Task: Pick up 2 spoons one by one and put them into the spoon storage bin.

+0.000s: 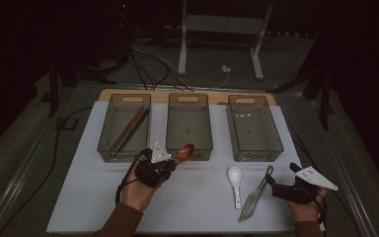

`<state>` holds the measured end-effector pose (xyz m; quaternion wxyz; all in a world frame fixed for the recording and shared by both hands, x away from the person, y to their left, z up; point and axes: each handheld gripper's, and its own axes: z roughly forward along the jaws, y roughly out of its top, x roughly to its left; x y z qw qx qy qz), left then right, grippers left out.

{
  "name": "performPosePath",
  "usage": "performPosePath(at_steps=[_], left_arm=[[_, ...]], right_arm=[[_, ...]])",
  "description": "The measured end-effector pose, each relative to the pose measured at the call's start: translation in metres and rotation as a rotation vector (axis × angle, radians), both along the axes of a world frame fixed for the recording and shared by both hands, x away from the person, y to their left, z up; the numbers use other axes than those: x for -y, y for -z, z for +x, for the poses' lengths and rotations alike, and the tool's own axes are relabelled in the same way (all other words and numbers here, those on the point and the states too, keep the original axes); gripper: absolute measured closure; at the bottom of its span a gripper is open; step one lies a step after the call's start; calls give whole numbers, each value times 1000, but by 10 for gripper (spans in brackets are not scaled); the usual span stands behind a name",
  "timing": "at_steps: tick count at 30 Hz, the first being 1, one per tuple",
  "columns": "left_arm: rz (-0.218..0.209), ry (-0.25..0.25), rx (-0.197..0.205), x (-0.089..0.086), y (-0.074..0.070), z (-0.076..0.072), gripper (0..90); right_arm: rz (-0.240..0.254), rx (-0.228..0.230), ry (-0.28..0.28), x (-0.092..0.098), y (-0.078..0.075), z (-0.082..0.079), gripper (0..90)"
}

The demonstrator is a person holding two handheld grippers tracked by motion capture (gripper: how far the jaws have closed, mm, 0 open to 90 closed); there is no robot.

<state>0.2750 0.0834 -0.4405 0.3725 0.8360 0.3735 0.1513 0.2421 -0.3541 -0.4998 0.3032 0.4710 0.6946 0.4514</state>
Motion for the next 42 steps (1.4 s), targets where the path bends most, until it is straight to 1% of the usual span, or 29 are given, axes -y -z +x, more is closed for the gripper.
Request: performPosePath(at_steps=[12,19,23,35,42], left_arm=[[-9,-9,18,3,-9,10,840],[-16,-24,26,4,-13,18,840],[-27,-33,26,4,-15,22,840],[-28,-59,25,3,-16,37,840],[-33,-73,27,2,-20,44,840]], right_arm=[[1,-1,0,0,0,0,0],[1,-1,1,1,0,0,0],[1,-1,0,1,0,0,0],[1,0,0,0,0,0,0],[0,-2,-1,0,0,0,0]])
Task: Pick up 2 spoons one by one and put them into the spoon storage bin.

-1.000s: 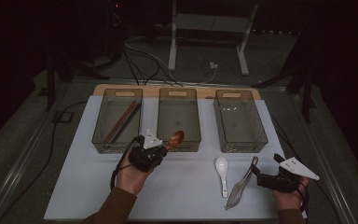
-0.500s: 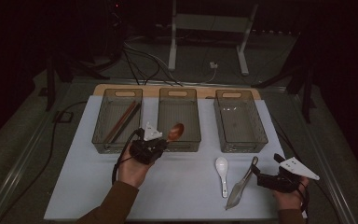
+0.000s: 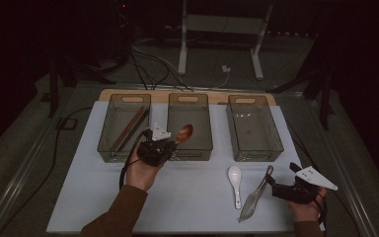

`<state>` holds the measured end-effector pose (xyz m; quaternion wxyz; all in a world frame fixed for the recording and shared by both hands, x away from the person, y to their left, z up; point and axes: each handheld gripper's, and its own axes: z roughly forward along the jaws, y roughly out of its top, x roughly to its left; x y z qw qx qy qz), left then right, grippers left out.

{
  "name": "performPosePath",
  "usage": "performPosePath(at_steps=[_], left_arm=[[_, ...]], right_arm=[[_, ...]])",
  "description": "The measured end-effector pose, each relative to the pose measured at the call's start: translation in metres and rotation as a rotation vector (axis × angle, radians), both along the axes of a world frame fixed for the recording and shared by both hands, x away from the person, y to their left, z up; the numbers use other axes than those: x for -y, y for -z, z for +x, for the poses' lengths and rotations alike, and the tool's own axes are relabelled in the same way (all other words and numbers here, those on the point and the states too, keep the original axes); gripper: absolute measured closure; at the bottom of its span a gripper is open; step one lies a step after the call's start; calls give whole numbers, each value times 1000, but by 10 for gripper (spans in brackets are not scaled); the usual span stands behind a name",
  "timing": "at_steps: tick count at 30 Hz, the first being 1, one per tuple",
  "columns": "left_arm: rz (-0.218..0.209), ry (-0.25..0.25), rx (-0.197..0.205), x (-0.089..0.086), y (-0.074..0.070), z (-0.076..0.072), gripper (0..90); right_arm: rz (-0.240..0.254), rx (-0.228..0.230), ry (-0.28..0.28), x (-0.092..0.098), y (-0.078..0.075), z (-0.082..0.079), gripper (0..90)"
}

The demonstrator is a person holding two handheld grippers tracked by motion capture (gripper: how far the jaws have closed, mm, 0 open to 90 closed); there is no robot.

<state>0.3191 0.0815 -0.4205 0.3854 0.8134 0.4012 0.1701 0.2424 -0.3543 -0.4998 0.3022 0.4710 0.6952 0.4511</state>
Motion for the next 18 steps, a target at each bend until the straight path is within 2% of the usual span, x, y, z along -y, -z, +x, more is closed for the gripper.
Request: performPosePath(at_steps=[18], left_arm=[[-11,-21,18,3,-14,23,840]], right_arm=[[0,0,-2,0,0,0,0]])
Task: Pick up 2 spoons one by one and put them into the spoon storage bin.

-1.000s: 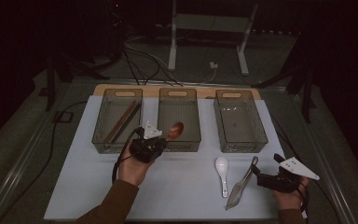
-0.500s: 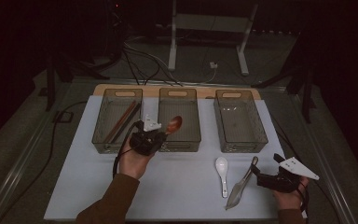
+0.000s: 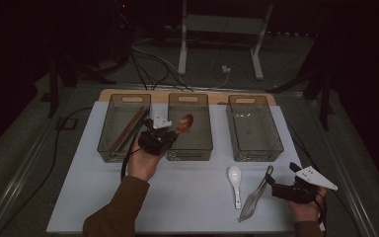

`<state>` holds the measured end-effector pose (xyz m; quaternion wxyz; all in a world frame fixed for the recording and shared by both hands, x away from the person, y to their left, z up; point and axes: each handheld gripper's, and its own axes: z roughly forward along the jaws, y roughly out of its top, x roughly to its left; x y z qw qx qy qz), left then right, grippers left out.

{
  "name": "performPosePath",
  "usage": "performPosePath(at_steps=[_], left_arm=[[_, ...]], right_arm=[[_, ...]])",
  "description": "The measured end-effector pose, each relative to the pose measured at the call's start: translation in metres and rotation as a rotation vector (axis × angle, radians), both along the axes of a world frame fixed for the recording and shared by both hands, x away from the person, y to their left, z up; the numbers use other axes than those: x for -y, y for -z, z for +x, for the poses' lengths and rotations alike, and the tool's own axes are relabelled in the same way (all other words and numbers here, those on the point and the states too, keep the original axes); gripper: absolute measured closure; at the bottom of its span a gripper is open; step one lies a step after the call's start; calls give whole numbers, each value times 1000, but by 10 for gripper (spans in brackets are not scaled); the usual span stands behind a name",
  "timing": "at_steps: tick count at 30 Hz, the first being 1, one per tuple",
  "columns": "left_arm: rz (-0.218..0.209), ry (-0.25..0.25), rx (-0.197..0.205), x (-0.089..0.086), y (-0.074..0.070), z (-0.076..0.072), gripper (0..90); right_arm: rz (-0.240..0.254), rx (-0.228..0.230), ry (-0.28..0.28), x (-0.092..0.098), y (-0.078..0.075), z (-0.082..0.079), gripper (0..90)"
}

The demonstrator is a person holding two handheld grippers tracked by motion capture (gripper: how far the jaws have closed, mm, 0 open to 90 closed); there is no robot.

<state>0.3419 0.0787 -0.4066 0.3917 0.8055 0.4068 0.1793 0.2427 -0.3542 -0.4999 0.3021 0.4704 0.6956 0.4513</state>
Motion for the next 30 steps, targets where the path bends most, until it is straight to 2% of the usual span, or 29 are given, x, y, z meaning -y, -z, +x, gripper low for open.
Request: performPosePath(at_steps=[18,30], left_arm=[[0,-18,-4,9,-6,24,840],[-6,-56,-4,9,-7,42,840]], right_arm=[[-3,0,-4,-1,0,0,0],[-3,1,-4,0,0,0,0]])
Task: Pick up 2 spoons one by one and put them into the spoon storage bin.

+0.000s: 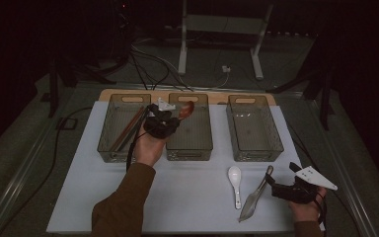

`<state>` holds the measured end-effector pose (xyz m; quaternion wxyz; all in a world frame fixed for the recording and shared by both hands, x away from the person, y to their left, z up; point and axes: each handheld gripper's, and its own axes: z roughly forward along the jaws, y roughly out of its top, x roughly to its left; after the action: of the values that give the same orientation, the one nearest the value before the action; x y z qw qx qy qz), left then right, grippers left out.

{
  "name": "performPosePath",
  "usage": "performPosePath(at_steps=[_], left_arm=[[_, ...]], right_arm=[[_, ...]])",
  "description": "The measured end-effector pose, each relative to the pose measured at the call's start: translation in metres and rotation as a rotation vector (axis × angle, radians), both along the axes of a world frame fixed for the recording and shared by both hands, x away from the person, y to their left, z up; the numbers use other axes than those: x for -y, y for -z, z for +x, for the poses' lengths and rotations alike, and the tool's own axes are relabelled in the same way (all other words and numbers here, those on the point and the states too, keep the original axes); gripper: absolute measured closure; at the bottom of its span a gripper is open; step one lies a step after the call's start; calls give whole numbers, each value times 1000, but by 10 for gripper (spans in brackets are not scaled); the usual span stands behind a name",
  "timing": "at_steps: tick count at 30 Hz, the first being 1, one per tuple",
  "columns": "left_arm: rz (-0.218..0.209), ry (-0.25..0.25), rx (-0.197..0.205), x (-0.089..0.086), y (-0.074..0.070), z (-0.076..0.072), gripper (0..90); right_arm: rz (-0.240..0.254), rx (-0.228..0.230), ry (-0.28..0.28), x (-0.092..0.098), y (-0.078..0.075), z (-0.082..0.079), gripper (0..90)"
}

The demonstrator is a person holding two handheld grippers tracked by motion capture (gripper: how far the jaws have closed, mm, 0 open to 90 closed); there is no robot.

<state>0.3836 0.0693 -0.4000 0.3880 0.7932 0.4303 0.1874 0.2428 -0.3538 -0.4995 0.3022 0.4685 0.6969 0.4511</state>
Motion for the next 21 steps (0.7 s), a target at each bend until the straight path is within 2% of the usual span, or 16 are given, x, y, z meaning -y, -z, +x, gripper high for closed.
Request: performPosePath(at_steps=[8,11,21], left_arm=[[-2,-8,-5,0,3,8,839],[-34,-6,-6,-1,5,11,839],[-47,-18,-17,0,10,21,839]], right_arm=[[0,2,0,0,0,0,0],[-1,0,0,0,0,0,0],[-2,-1,-2,0,0,0,0]])
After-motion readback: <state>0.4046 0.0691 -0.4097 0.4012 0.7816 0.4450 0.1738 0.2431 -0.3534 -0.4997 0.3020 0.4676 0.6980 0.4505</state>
